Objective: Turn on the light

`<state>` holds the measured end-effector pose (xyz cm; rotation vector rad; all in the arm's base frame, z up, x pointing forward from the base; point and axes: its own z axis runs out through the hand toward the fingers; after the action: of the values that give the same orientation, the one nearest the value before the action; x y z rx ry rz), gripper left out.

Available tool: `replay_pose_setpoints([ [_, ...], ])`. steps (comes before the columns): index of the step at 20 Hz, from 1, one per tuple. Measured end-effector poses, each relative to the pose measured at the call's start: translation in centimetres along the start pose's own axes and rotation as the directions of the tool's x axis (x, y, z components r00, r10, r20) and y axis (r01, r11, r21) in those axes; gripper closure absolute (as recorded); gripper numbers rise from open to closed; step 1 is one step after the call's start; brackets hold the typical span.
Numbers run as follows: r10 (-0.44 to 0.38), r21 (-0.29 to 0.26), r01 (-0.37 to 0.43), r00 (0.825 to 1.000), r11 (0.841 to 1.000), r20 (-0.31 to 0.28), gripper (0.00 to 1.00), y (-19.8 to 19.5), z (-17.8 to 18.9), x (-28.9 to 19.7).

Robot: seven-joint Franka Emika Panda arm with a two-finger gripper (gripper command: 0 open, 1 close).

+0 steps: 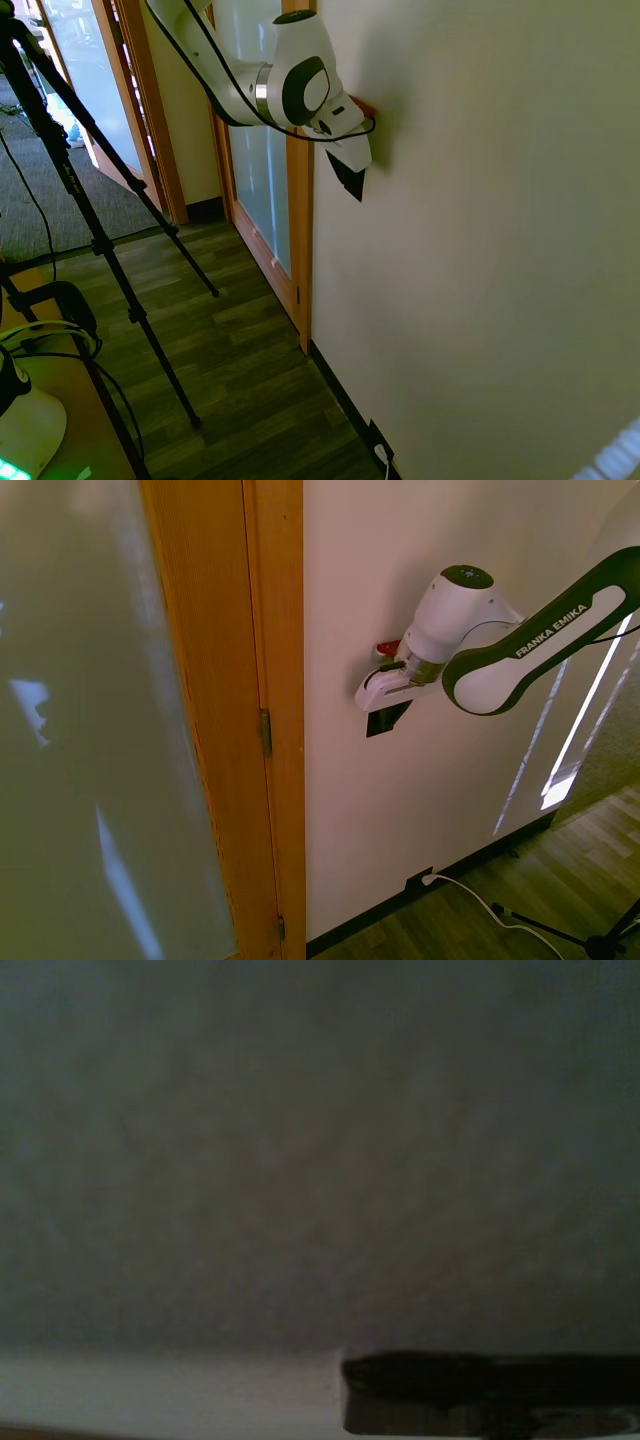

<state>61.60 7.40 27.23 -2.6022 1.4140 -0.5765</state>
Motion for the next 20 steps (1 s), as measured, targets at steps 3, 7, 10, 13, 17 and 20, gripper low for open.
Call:
replay_pose_setpoints([
  [3, 0.003, -0.003, -0.003, 1.0, 1.0, -0.003, 1.0, 0.0, 0.0, 0.0],
  [7, 0.005, -0.002, -0.005, 1.0, 1.0, -0.008, 1.0, 0.0, -0.2, 0.0],
  [10, 0.007, 0.005, -0.007, 1.0, 1.0, -0.019, 1.0, 0.0, -0.9, 0.2],
  [13, 0.014, 0.025, -0.013, 0.999, 1.0, -0.031, 1.0, -0.3, -2.8, 0.6],
  [17, 0.025, 0.038, -0.023, 0.999, 0.999, -0.042, 1.0, 0.0, -5.0, 1.3],
  [20, 0.034, 0.034, -0.032, 0.998, 0.999, -0.055, 1.0, 1.4, -6.9, 2.3],
])
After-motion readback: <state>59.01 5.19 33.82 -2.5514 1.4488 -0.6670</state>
